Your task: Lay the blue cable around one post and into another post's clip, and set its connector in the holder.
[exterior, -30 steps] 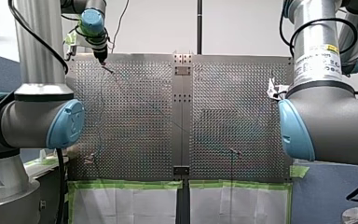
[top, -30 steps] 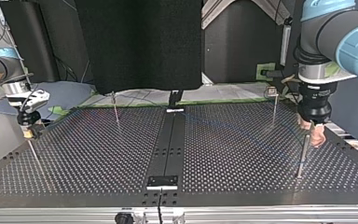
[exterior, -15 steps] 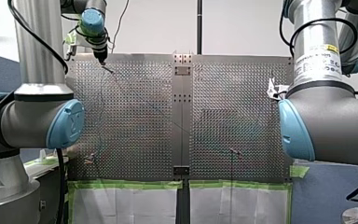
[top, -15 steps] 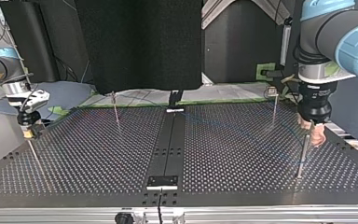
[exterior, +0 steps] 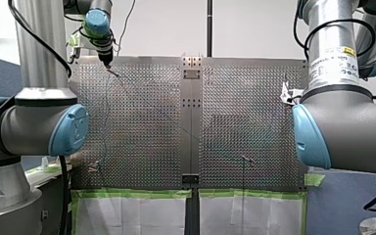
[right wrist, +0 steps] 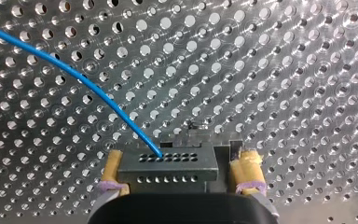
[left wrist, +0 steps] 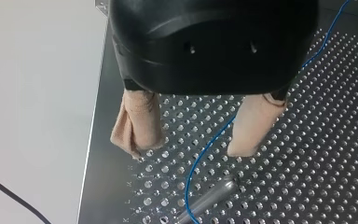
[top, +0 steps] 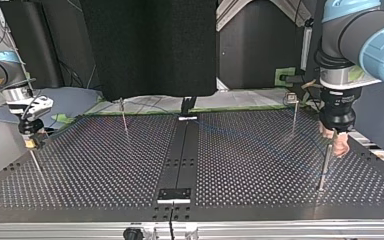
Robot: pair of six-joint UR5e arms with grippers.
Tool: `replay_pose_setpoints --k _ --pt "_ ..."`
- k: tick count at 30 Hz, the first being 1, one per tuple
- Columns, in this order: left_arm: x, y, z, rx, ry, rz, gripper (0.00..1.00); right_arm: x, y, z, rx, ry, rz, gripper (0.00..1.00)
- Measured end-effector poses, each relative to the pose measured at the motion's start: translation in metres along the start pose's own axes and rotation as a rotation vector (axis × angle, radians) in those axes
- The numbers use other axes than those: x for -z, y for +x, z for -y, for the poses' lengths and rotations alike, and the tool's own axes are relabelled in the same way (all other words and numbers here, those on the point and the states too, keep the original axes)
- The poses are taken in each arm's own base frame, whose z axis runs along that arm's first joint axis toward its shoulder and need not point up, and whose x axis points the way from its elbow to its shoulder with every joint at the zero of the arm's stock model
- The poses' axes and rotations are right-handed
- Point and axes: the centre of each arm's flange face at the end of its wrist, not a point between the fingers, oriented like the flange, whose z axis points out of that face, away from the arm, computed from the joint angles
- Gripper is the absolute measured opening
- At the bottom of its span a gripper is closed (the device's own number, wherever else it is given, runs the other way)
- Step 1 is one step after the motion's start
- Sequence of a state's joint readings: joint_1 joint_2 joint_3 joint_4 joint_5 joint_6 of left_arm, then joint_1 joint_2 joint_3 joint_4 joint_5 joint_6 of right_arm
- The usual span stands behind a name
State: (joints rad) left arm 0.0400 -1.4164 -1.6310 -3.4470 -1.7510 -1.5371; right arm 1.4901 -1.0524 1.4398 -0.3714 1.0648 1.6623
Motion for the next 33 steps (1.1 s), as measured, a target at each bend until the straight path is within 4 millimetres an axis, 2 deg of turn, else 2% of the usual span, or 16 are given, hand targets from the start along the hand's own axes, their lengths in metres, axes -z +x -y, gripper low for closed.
replay_pose_setpoints --k 12,19,25,33 --pt "0.002 0.002 0.001 0.0 0.004 0.002 1.0 0.0 0.0 0.0 0.0 0.0 0.0 1.0" --pt "0.021 0.007 0.015 -0.029 0.078 0.048 1.0 0.0 0.0 0.0 0.0 0.0 0.0 1.0" --pt "0.022 0.03 0.038 -0.011 0.169 0.041 1.0 0.0 0.0 0.0 0.0 0.0 0.0 1.0" --pt "0.011 0.077 0.066 0.02 0.204 -0.022 1.0 0.0 0.0 0.0 0.0 0.0 0.0 1.0"
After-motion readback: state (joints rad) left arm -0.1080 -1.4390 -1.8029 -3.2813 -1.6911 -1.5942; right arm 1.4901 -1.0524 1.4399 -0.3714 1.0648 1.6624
